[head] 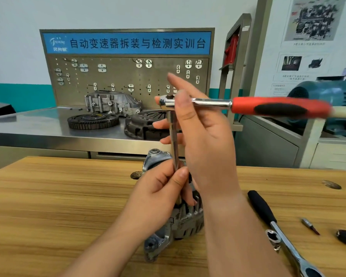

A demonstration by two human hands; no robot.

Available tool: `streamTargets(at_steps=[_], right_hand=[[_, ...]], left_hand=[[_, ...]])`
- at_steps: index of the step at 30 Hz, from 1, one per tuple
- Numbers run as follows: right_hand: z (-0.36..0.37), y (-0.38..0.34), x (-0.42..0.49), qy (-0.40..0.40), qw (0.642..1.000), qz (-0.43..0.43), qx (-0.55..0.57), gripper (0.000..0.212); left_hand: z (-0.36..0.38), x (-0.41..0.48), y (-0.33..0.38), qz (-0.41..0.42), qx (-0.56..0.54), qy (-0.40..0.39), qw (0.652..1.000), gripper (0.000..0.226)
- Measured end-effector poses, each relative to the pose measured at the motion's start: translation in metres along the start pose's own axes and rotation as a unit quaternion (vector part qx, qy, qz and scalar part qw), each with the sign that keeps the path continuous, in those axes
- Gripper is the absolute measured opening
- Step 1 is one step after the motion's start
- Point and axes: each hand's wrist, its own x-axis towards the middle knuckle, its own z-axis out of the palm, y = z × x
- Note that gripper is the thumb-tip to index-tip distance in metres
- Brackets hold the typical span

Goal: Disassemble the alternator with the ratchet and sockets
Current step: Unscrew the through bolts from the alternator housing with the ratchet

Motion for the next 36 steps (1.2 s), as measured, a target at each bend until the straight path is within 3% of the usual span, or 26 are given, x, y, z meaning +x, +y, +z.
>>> streamTargets(at_steps=[4, 9, 11, 16, 20, 24, 27, 31, 36], right_hand=[[-0.002, 0.0, 0.001, 0.0, 0.995, -0.067, -0.078, 0.025], [0.002, 0.003, 0.0, 0.016, 0.99, 0.081, 0.11, 0.04], [0.003, 0.005, 0.0, 0.034, 0.984, 0.104, 0.141, 0.044], [0.003, 0.006, -0.001, 0.051, 0.997, 0.003, 0.065, 0.028], [0.002, 0.004, 0.0, 0.028, 0.997, -0.058, 0.031, 0.04], [0.004, 0.005, -0.001, 0.046, 0.991, 0.034, 0.125, 0.037], [0.004, 0.007, -0.002, 0.074, 0.979, 0.087, 0.171, 0.041], [0.007, 0.006, -0.003, 0.098, 0.991, 0.023, 0.088, 0.027], [0.009, 0.005, -0.001, 0.053, 0.995, -0.088, -0.008, 0.042]], left_hand=[[0.003, 0.0, -0.001, -0.003, 0.017, 0.006, 1.0, 0.031], [-0.001, -0.002, 0.001, -0.004, -0.021, -0.017, 1.0, 0.037], [-0.001, -0.002, 0.001, 0.0, -0.016, -0.019, 1.0, 0.038], [-0.001, 0.001, -0.001, 0.012, 0.015, -0.005, 1.0, 0.031], [-0.001, 0.001, -0.001, 0.009, 0.022, -0.002, 1.0, 0.028], [-0.003, -0.001, 0.003, 0.02, 0.004, -0.02, 1.0, 0.046], [-0.004, -0.001, 0.003, 0.013, 0.005, -0.029, 0.999, 0.045], [-0.003, 0.001, 0.001, 0.006, 0.014, -0.024, 1.0, 0.041], [-0.001, 0.0, 0.001, 0.001, 0.032, -0.002, 0.999, 0.029]])
